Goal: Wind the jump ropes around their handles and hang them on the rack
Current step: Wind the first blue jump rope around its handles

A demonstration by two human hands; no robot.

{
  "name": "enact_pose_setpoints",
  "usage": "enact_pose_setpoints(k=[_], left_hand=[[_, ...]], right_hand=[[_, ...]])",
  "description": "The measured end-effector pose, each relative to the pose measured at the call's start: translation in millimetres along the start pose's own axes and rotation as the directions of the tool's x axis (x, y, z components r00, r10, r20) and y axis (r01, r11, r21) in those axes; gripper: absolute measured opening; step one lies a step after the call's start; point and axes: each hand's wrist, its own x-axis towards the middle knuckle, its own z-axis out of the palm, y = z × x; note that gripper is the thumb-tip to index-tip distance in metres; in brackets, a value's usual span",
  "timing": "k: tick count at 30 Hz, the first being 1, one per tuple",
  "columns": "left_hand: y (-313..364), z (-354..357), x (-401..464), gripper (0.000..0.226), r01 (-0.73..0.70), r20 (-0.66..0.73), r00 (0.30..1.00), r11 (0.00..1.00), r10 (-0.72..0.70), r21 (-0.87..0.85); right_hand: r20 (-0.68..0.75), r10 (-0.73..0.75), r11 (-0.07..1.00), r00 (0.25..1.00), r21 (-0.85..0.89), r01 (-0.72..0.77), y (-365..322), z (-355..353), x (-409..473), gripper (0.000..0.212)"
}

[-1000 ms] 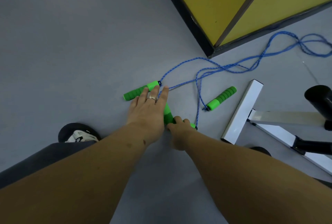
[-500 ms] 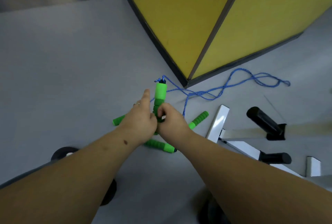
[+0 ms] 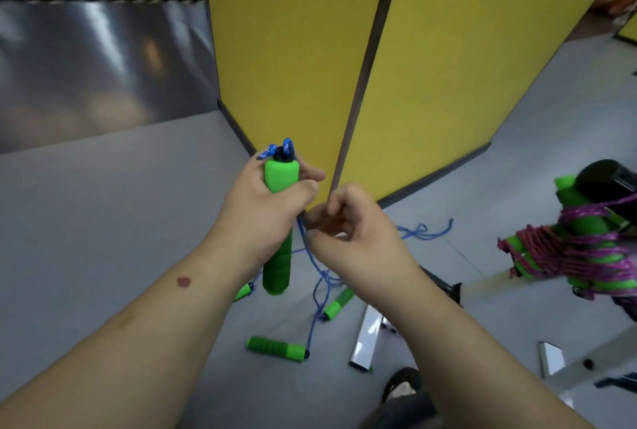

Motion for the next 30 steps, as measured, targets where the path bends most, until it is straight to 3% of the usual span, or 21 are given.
enact_pose_setpoints(k=[2,5,8,11,14,20,23,26,30], left_hand=[[7.3,1.5,-0.8,0.026,-0.03,-0.005,1.0,0.999,0.029,-0.042],[10.3,1.8,-1.6,0.023,-0.07,-0.006,0.998,0.991,0.069,-0.118],[9.9,1.6,1.1,0.026,-0.086,-0.018,0.996,0.989,0.084,-0.117],[3.1,3.7,6.9,0.03,-0.074,-0.024,0.997,0.995,0.072,-0.071],[-1.1,9.1,12.6,0.029,-0.038,-0.009,0.999,0.998,0.038,-0.058],[-3.3,13.1,15.1,0.03,0.02,0.023,1.0,0.996,-0.018,-0.081],[-4.0,8.5,13.4,0.024,-0.004,-0.009,1.0,0.998,0.005,0.07],[-7.2,4.1,11.1,0.019,-0.009,-0.035,0.999,0.976,0.016,0.217],[-8.2,3.0,4.9,0.024,0.031,0.08,0.995,0.965,-0.053,0.259]], right_hand=[[-0.156,0.041,0.999,0.987,-0.009,-0.043,-0.5,-12.2,10.1,0.045],[0.014,0.118,0.969,0.993,-0.222,-0.112,16.3,-18.5,21.3,0.077],[0.275,0.194,0.934,0.942,-0.346,-0.091,31.7,-11.4,20.3,0.049],[0.386,0.253,0.937,0.887,-0.328,-0.124,38.4,-7.4,18.9,0.022],[0.426,0.248,0.951,0.87,-0.276,-0.137,36.4,-5.2,20.8,0.022],[0.444,0.322,0.923,0.836,-0.342,-0.174,43.0,-0.3,19.6,0.024],[0.383,0.316,0.946,0.868,-0.196,-0.258,39.0,-4.0,20.3,0.019],[0.21,0.202,0.979,0.957,-0.031,-0.2,32.1,-9.4,22.9,0.014],[0.036,0.124,0.932,0.992,0.338,-0.129,21.9,-6.2,23.2,0.01]])
